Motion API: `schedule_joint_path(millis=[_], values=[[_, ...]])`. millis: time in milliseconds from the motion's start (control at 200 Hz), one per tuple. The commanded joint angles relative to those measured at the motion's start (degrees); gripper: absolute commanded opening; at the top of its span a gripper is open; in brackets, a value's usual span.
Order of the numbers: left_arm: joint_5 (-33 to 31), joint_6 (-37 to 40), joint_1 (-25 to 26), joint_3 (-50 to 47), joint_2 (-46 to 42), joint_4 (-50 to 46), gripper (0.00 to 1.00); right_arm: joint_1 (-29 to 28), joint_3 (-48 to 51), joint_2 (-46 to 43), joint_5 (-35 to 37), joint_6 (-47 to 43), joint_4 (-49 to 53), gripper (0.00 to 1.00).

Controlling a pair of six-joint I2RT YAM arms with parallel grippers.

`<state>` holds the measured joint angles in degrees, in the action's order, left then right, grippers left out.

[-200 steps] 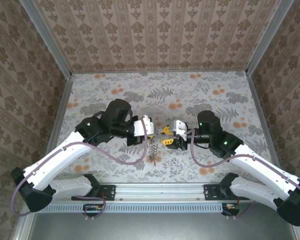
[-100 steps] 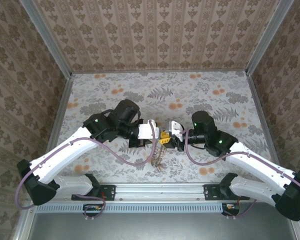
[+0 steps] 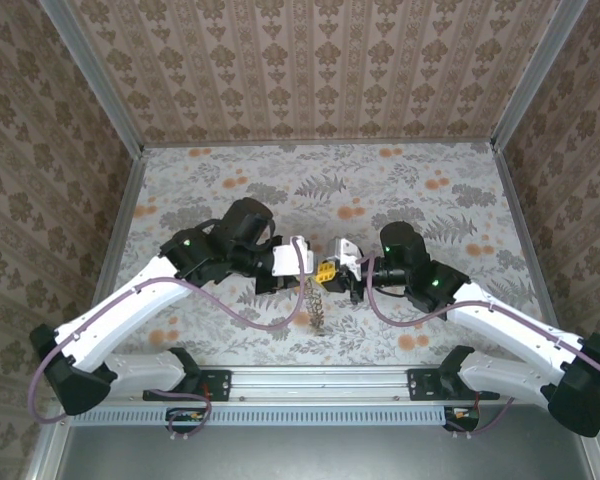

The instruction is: Put the keys on the keyring

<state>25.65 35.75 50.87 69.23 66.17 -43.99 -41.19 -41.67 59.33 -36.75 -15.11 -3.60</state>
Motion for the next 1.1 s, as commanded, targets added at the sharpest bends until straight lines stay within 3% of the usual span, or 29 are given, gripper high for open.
schedule_joint_path(millis=[0, 160, 460, 785, 900, 945, 1035, 1095], values=[[5.37, -4.69, -2.31, -4.06, -5.45, 9.56, 0.20, -0.03, 3.03, -2.27, -0.36, 7.39, -13.92, 0.00], [8.15, -8.69, -5.13, -7.16, -8.05, 13.86, 0.27, 0.11, 5.92, -2.65, -0.03, 13.34, -25.55, 0.00], [10.83, -12.50, -6.09, -8.84, -8.52, 19.81, 0.29, 0.05, 7.02, -2.07, 1.83, 15.60, -30.90, 0.00], [13.96, -13.24, -6.33, -10.33, -8.82, 20.57, 0.17, -0.02, 9.04, -2.29, 5.16, 18.48, -37.49, 0.00], [13.53, -13.34, -6.49, -10.73, -9.15, 20.74, 0.09, -0.01, 9.24, -1.89, 4.84, 19.24, -38.46, 0.00], [13.05, -12.95, -6.62, -10.49, -9.25, 20.08, 0.00, 0.09, 9.00, -1.94, 4.07, 18.73, -37.21, 0.00], [11.70, -10.63, -6.60, -8.92, -8.96, 16.46, 0.00, 0.00, 4.56, -2.89, -0.75, 10.04, -20.47, 0.00], [10.73, -8.36, -6.46, -6.89, -8.08, 12.71, 0.00, 0.05, -0.54, -2.68, -1.94, 1.57, -5.14, 0.12]])
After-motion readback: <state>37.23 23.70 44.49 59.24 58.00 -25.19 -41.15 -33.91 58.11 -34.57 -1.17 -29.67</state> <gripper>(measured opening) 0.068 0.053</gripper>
